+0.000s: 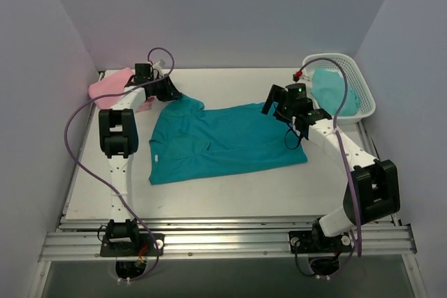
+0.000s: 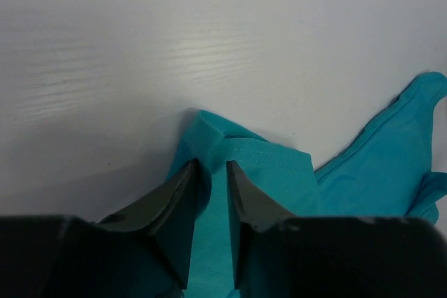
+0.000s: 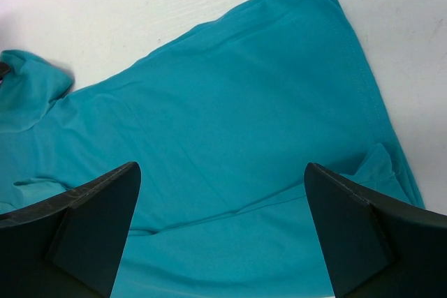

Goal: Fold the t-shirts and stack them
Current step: Grap the side of the flattened tshirt furthest away from the robot with both arms

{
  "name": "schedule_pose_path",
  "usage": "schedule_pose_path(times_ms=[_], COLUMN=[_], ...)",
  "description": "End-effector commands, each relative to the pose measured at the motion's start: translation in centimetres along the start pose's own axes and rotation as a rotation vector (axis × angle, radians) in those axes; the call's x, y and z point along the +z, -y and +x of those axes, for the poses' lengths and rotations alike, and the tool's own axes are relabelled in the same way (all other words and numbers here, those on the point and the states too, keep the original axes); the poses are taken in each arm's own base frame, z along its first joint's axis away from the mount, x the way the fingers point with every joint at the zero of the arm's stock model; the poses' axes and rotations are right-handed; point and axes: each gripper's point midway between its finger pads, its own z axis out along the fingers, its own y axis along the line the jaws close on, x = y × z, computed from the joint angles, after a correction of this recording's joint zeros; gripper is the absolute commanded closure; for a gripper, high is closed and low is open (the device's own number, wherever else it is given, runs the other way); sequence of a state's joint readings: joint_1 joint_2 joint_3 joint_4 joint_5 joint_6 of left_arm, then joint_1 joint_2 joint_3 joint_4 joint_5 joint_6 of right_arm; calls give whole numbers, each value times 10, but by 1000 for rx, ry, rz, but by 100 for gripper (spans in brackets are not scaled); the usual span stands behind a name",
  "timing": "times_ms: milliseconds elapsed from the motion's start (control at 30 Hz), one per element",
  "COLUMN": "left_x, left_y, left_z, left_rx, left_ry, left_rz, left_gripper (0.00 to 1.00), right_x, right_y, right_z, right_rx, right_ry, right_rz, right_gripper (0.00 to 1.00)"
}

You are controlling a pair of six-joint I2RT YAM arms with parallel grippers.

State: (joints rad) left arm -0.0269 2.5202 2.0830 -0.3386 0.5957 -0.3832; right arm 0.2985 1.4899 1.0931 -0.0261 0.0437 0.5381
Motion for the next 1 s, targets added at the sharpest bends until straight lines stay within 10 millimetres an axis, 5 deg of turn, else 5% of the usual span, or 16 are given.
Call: schedule_pose_path(times_ms=[0, 267, 333, 500, 667, 967], left_x=[2, 0, -2, -4, -7, -6], left_y=[2, 3, 0, -3, -2, -1], left_z=[2, 3, 2, 1, 0, -1], left_rx=[8, 8, 4, -8, -9, -13], left_ry=[-4, 3, 11, 19, 30, 34], left_rz=[31, 48, 45, 45, 56, 65], left_gripper=[71, 97, 98, 98, 98, 98], right_x=[-10, 39, 49, 110, 160, 178], right_y=[3, -1, -8, 2, 32, 62], right_z=[-21, -36, -53, -55, -43, -46], right_rx=[35, 68, 72, 61, 90, 113], right_ry=[57, 23, 46, 8, -59, -63], right_rz=[4, 71, 62, 131, 195, 265], right_gripper=[1, 2, 2, 2, 3, 4])
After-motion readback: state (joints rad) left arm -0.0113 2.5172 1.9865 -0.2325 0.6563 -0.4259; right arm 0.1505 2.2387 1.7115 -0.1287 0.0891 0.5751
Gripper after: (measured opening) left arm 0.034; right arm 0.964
